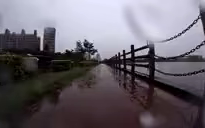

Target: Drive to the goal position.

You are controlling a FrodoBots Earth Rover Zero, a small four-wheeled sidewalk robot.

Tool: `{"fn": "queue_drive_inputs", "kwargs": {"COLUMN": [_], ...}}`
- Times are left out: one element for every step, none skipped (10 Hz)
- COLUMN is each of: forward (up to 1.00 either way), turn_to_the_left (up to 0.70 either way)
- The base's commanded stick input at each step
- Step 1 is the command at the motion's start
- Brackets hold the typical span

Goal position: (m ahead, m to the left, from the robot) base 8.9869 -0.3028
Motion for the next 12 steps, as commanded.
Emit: {"fn": "queue_drive_inputs", "kwargs": {"forward": [1.00, 1.00, 1.00, 1.00, 1.00, 1.00, 1.00, 1.00, 1.00, 1.00, 1.00, 1.00], "turn_to_the_left": [0.00, 0.00, 0.00, 0.00, 0.00, 0.00, 0.00, 0.00, 0.00, 0.00, 0.00, 0.00]}}
